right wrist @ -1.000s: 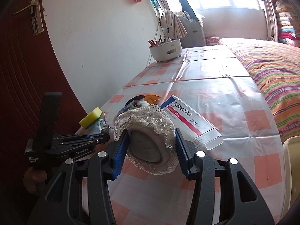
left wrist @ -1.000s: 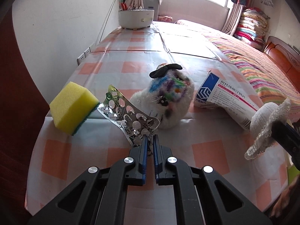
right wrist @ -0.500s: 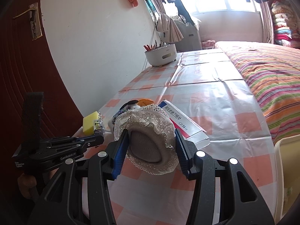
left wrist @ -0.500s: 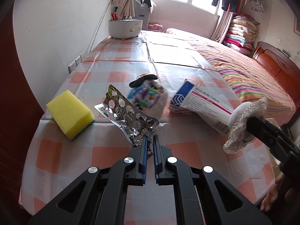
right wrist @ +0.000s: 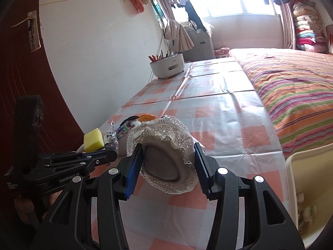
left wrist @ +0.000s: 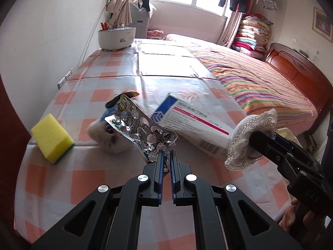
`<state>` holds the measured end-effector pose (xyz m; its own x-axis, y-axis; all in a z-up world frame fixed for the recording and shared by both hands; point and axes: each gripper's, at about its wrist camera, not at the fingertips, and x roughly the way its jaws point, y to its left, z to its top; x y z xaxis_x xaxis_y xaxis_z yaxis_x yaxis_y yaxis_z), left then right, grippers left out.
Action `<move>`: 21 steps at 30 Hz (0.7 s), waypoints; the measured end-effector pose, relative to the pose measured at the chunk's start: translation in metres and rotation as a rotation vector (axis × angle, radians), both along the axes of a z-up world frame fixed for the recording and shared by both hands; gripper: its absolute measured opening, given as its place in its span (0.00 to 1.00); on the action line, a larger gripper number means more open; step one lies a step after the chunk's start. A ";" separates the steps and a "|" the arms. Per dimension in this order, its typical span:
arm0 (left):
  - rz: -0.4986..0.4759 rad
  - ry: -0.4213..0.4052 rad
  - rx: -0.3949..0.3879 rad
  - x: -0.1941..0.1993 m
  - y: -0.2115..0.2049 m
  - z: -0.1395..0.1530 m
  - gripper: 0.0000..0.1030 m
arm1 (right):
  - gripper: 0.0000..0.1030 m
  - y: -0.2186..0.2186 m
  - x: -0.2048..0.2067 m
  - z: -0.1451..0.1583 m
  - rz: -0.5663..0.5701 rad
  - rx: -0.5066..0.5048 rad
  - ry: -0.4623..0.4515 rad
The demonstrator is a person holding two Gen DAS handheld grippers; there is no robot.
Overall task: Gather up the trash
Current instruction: 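Carry blister pack and lace item to the cream bin and open both tools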
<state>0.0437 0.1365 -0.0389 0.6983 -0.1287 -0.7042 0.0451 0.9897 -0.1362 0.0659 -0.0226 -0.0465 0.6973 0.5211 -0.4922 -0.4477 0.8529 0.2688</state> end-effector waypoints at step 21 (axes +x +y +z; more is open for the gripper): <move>-0.153 -0.010 -0.025 0.011 -0.074 0.006 0.06 | 0.46 -0.064 -0.007 0.004 -0.131 0.002 -0.010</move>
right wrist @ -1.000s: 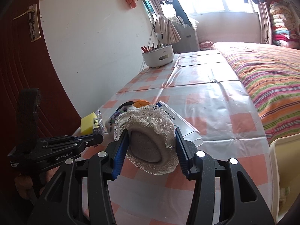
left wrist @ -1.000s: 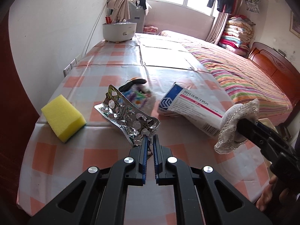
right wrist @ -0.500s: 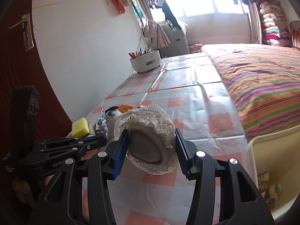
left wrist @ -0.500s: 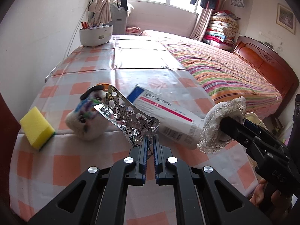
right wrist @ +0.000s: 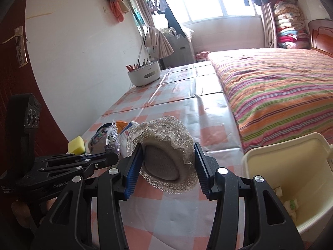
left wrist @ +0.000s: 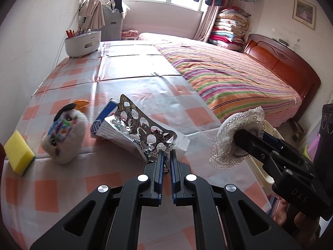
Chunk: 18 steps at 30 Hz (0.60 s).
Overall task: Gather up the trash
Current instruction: 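Carry blister pack and lace item to the cream bin and open both tools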
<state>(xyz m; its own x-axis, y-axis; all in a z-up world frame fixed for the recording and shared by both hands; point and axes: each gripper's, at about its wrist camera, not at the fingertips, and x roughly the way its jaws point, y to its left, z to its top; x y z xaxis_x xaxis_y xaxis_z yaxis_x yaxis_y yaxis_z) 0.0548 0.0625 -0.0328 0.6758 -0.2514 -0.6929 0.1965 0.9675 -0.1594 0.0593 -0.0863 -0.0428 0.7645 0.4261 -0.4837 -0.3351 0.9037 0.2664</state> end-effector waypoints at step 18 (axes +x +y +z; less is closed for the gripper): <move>-0.116 0.013 -0.030 0.011 -0.067 -0.004 0.06 | 0.46 -0.075 -0.007 0.000 -0.166 0.016 -0.005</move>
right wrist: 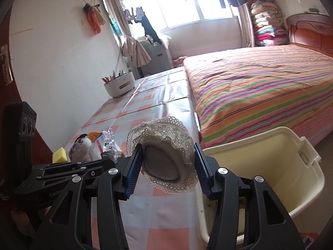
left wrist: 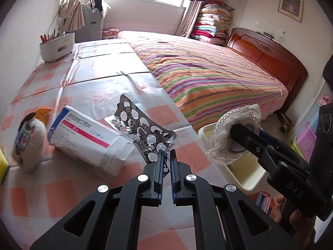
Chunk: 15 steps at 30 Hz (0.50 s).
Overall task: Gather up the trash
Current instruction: 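Carry blister pack and lace item to the cream bin and open both tools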
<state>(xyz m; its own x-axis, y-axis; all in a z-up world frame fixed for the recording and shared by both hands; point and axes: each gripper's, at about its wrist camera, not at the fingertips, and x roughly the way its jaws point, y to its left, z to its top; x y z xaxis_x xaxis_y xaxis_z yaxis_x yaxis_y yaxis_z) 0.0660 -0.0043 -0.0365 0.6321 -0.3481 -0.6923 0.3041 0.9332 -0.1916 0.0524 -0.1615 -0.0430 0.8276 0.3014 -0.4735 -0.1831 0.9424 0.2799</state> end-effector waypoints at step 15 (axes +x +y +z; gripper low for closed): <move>-0.104 0.016 -0.024 0.006 -0.056 -0.005 0.06 | 0.46 -0.065 -0.011 -0.008 -0.182 -0.007 0.014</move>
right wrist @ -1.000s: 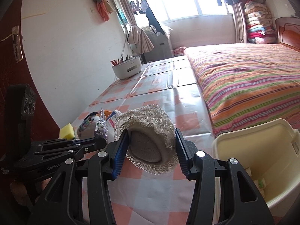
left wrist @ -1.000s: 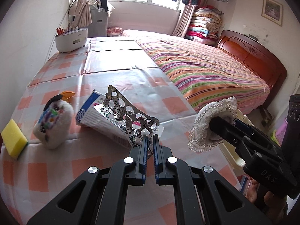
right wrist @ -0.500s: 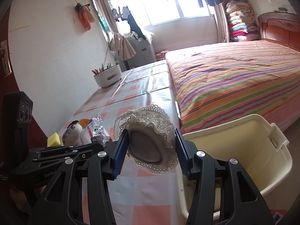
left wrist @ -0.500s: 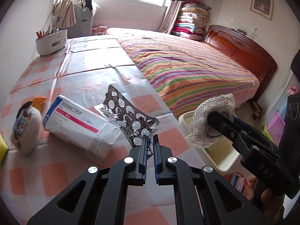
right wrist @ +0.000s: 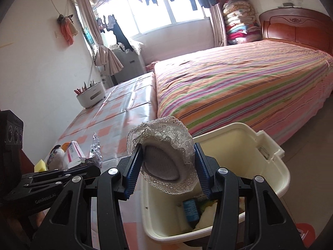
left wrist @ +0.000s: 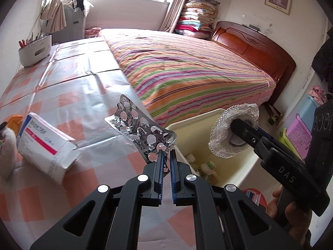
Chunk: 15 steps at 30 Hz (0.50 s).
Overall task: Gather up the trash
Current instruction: 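Carry blister pack and lace item to the cream bin and open both tools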
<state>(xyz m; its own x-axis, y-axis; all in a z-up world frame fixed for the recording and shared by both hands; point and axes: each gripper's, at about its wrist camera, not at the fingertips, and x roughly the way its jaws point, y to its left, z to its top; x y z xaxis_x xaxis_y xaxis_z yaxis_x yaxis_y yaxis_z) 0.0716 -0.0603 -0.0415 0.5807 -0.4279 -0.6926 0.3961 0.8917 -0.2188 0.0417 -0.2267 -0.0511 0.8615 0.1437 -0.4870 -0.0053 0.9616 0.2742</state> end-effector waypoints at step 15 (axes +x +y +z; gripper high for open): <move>-0.120 0.050 -0.069 0.009 -0.061 -0.009 0.06 | 0.53 -0.048 -0.004 0.001 -0.149 0.052 0.002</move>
<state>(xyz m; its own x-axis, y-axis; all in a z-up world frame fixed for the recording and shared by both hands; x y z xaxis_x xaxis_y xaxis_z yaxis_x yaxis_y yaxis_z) 0.0805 -0.1217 -0.0503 0.4881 -0.5399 -0.6858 0.4862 0.8207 -0.3002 0.0374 -0.2747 -0.0500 0.8743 0.0392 -0.4838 0.1368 0.9364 0.3231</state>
